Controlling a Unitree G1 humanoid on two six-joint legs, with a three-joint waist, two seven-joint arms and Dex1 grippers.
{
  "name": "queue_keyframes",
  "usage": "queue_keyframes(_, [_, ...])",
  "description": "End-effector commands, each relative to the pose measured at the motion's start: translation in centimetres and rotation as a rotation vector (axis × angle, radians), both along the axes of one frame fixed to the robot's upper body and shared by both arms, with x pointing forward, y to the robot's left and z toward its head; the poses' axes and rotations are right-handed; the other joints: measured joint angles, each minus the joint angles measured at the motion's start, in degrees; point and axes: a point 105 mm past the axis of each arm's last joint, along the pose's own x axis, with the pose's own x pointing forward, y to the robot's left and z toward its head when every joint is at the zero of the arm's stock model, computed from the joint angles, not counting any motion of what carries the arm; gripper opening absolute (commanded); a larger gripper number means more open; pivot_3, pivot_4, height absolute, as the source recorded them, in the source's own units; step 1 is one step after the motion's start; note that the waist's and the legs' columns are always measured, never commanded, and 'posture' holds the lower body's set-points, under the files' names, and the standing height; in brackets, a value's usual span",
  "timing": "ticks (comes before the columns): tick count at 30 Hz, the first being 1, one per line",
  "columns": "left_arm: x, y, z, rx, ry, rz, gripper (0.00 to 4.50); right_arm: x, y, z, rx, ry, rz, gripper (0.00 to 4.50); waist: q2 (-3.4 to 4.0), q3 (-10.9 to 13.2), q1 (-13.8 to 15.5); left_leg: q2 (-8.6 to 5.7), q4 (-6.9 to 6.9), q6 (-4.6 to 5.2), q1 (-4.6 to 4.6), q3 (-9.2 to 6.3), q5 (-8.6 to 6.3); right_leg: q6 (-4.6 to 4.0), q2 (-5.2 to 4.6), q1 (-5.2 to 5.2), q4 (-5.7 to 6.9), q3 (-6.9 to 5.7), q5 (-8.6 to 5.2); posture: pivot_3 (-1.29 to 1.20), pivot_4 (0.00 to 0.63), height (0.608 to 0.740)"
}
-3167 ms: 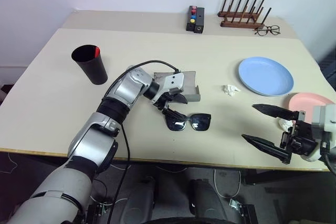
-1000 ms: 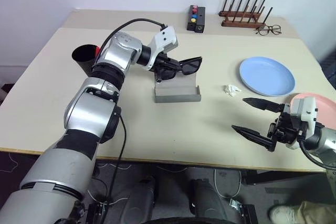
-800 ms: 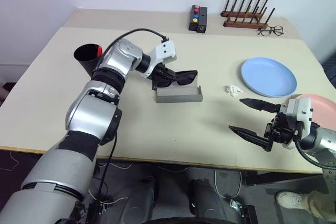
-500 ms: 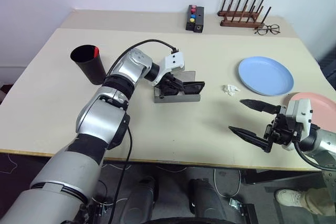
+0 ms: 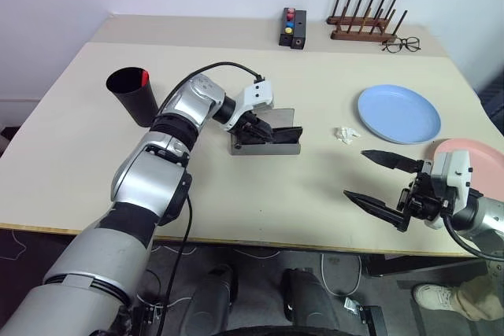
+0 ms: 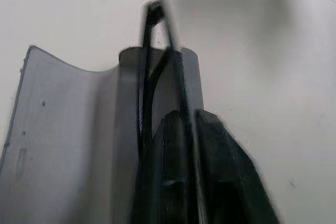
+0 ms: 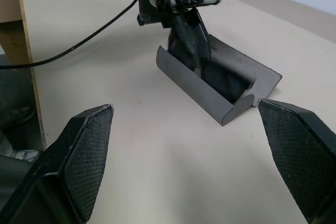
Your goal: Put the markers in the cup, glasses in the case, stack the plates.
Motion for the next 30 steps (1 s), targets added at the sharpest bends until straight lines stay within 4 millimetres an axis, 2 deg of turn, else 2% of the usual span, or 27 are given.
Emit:
queue_keyframes(1, [0.3, 0.1, 0.8, -0.002, -0.053, -0.005, 2.59, -0.2, 0.0, 1.3, -0.009, -0.054, 0.005, 4.50, 0.00, 0.0, 0.1, 0.00, 0.01, 0.00, 0.00, 0.00, 0.00, 0.00, 0.00, 0.00, 0.00, 0.00, 0.00, 0.00, 0.150, 0.740])
queue_keyframes(2, [0.3, 0.1, 0.9, -0.005, -0.063, -0.005, 3.01, -0.2, 0.0, 1.3, -0.009, -0.055, 0.005, 4.50, -0.01, 0.0, 0.1, 0.00, 0.02, 0.00, -0.01, 0.00, 0.00, 0.00, 0.00, 0.00, 0.00, 0.00, 0.00, 0.00, 0.150, 0.740])
queue_keyframes(5, [0.4, 0.1, 1.3, -0.020, -0.083, -0.005, 3.01, 0.0, 0.0, 1.3, -0.009, -0.056, 0.006, 4.50, -0.01, 0.0, 0.2, -0.01, 0.05, 0.00, -0.02, -0.01, 0.00, 0.00, -0.01, 0.04, -0.02, 0.00, 0.00, 0.00, 0.150, 0.740])
queue_keyframes(8, [0.9, -0.3, 2.8, -0.074, -0.119, 0.013, 3.01, 0.1, 0.0, 1.3, -0.010, -0.059, 0.006, 4.50, -0.01, 0.0, 0.1, -0.01, 0.03, 0.00, -0.02, -0.01, 0.00, 0.00, 0.00, 0.03, -0.02, 0.00, 0.00, 0.00, 0.150, 0.740])
queue_keyframes(12, [3.0, -0.7, 5.7, -0.186, -0.220, 0.195, 3.01, 0.4, 0.0, 1.4, -0.011, -0.068, 0.005, 4.50, -0.02, 0.0, 0.1, -0.01, 0.04, 0.00, -0.02, -0.02, 0.00, 0.02, 0.00, 0.01, -0.01, 0.00, -0.01, 0.00, 0.150, 0.740])
queue_keyframes(15, [4.2, -0.3, 6.5, -0.223, -0.256, 0.309, 2.12, 0.4, -0.1, 1.5, -0.011, -0.073, 0.004, 4.50, -0.01, 0.0, 0.1, -0.01, 0.03, 0.00, -0.01, -0.01, 0.00, 0.23, 0.00, 0.02, -0.01, 0.00, -0.12, 0.00, 0.150, 0.740])
queue_keyframes(19, [5.3, 0.1, 7.2, -0.262, -0.278, 0.431, 0.07, 0.6, -0.1, 1.5, -0.010, -0.078, 0.001, 4.50, -0.01, 0.0, 0.1, -0.01, 0.01, 0.00, 0.02, -0.01, 0.00, 0.28, 0.00, 0.02, 0.00, 0.00, -0.11, 0.00, 0.150, 0.740])
queue_keyframes(24, [6.7, 1.6, 5.9, -0.198, -0.324, 0.588, 0.07, 1.0, -0.5, 1.2, -0.014, -0.085, -0.030, 4.50, -0.02, 0.0, 0.1, -0.02, 0.03, 0.00, 0.01, 0.00, 0.00, 0.28, 0.00, 0.02, 0.01, 0.00, -0.07, 0.00, 0.150, 0.740])
queue_keyframes(30, [6.8, 2.3, 4.2, -0.177, -0.283, 0.626, 0.07, 1.2, -2.4, 0.5, -0.023, -0.075, -0.119, 4.50, -0.01, 0.0, 0.1, -0.03, 0.03, 0.00, 0.01, 0.01, 0.00, 0.13, 0.00, 0.02, 0.01, 0.00, 0.04, 0.00, 0.150, 0.740])
